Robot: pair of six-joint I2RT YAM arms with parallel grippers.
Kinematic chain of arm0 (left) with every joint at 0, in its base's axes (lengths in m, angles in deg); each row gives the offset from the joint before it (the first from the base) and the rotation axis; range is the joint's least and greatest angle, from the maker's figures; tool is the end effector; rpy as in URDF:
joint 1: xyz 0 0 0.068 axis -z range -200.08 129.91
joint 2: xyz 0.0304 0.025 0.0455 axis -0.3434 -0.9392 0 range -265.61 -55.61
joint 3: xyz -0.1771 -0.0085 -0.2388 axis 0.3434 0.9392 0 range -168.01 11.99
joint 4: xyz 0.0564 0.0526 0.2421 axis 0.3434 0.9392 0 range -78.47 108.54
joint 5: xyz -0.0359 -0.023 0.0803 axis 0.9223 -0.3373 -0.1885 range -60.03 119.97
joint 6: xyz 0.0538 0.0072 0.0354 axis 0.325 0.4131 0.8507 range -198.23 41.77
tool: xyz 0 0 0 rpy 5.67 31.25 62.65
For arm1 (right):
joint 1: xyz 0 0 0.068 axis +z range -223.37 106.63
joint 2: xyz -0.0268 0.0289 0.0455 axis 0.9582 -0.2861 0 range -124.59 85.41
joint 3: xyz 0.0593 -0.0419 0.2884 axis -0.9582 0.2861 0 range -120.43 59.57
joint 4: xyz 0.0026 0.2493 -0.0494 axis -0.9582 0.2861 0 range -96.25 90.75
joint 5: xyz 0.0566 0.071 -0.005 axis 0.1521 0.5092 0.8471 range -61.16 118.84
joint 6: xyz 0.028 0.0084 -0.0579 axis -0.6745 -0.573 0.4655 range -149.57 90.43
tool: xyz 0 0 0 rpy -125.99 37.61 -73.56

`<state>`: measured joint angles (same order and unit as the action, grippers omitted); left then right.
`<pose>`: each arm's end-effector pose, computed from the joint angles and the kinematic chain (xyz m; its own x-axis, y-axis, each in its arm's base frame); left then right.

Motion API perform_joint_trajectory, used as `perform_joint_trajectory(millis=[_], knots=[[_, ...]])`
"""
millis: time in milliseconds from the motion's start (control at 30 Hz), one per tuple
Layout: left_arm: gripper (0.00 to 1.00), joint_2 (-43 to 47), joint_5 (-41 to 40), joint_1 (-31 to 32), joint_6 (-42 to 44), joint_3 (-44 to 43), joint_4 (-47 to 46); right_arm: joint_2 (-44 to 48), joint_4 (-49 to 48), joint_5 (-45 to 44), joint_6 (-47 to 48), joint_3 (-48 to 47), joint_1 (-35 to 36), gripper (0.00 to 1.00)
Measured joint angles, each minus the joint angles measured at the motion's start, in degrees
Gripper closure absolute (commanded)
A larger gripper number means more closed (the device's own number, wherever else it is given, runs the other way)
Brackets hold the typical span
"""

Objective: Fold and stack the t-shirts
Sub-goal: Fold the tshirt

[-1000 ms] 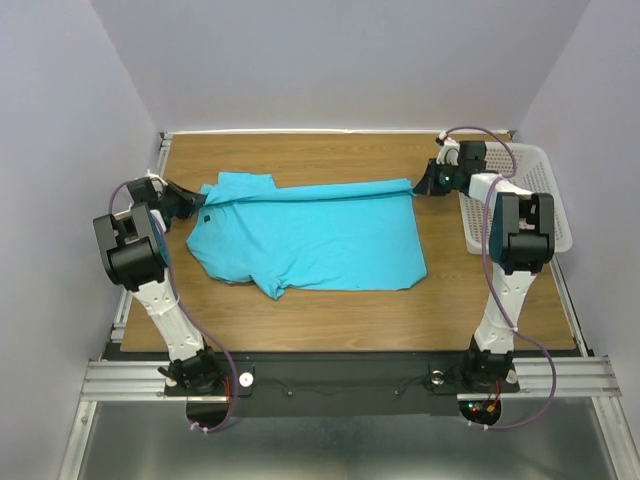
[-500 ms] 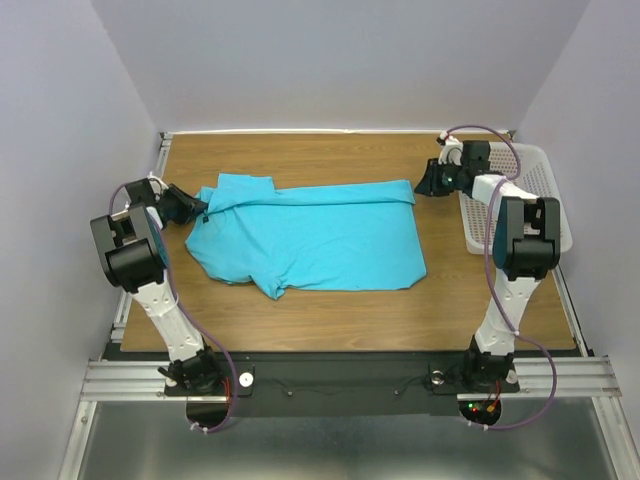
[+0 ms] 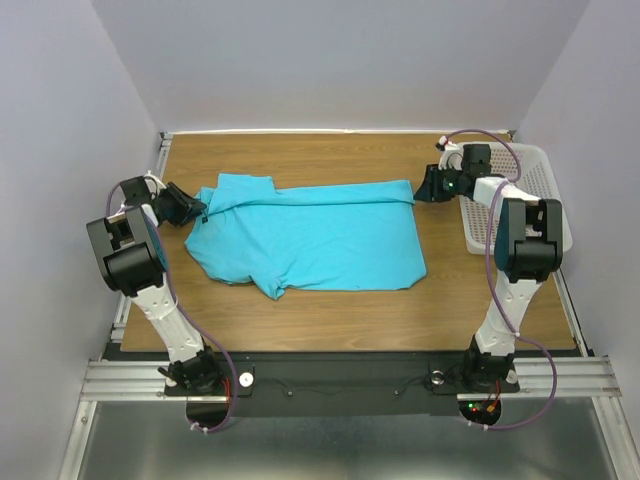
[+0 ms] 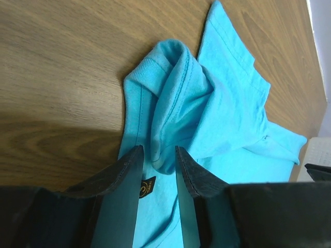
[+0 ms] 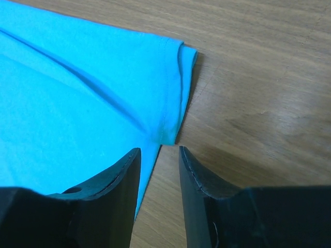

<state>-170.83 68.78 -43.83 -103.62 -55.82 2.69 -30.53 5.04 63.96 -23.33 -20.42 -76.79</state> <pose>0.4123 0.1467 0.1706 -0.5733 -0.6172 -0.5389 -0.1230 0.7150 -0.6882 0.4531 0.0022 0.1982 -0.6916 -0.0477 -0.7207 -0.4187 0.8396 0.3462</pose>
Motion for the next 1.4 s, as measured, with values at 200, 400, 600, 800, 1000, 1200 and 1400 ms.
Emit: perform_joint_trajectory(millis=[200,400,600,800,1000,1200,1400], knots=[[0.55,0.0,-0.11,-0.15,1.84,-1.33,3.69,0.13,0.35,1.2,0.0,0.0,0.0,0.59],[0.55,0.37,0.24,-0.15,1.95,-1.33,4.87,0.61,0.74,2.36,-0.04,0.0,0.0,0.59],[0.55,2.43,0.85,-0.15,1.75,-1.33,5.29,0.96,0.74,3.76,-0.07,0.0,0.0,0.59],[0.55,8.0,1.07,-0.15,1.73,-1.33,3.87,0.96,0.79,5.6,-0.7,0.0,0.0,0.58],[0.53,11.67,1.42,0.31,0.83,-2.1,-0.24,0.96,1.57,6.64,-2.16,-1.11,0.0,0.58],[0.53,8.96,1.11,3.56,0.46,-7.82,0.04,1.22,1.95,9.31,-3.28,-1.77,0.0,0.58],[0.53,0.98,-1.53,7.61,1.77,-18.05,3.28,4.44,2.91,11.23,-3.65,-1.44,0.0,0.57]])
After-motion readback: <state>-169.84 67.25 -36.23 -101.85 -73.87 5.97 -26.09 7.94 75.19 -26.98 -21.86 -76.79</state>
